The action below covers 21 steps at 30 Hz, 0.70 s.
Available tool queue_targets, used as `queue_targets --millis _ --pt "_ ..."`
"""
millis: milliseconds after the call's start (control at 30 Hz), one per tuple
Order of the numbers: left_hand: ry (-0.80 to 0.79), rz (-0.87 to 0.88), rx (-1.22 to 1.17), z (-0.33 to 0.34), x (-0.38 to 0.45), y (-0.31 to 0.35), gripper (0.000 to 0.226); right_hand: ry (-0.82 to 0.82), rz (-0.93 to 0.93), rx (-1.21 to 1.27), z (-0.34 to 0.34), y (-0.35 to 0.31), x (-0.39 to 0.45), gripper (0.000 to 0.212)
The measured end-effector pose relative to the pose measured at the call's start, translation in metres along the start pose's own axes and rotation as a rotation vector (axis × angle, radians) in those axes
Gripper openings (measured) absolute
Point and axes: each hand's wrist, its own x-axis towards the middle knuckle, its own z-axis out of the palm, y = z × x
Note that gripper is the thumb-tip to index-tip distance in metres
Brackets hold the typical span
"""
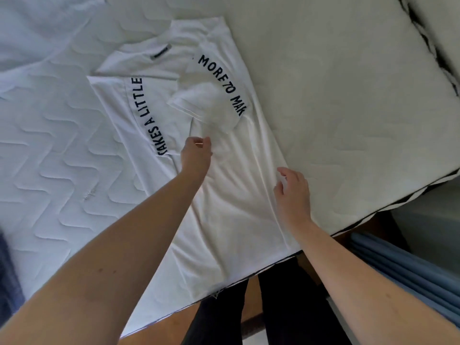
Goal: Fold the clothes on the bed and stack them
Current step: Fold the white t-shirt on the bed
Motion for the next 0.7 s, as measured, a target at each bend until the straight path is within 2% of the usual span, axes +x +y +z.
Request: queue_targets --millis 67,133,233,300,367,467,567,700 --pt "0.038 -0.126 -0.112 -0.004 0.027 0.019 0.037 0.009 -0.011 0.046 0.004 -0.012 0.019 0.038" --pt "-0.003 -0.298 -0.225 -0.004 0.047 0.041 0.044 0.018 -0.023 0.075 0.007 -0.021 0.040 0.038" --pt "-0.063 -0.484 -0.516 0.002 0.064 0.067 0.032 -0.004 -0.015 0.089 0.008 -0.027 0.070 0.039" --pt "-0.075 -0.514 -0.562 0.008 0.068 0.076 0.018 -0.040 0.005 0.117 0.009 -0.029 0.086 0.040" --pt "-0.053 -0.436 -0.517 0.014 0.072 0.079 0.006 -0.072 0.029 0.144 0.008 -0.030 0.101 0.041" --pt "0.053 -0.219 -0.396 0.008 0.069 0.073 0.011 -0.116 0.030 0.127 0.007 -0.033 0.119 0.041" --pt "0.120 -0.072 -0.326 -0.007 0.067 0.058 0.006 -0.161 0.018 0.054 0.006 -0.038 0.131 0.045" --pt "0.168 -0.030 -0.235 -0.017 0.072 0.039 0.004 -0.176 0.031 -0.008 0.007 -0.042 0.142 0.048"
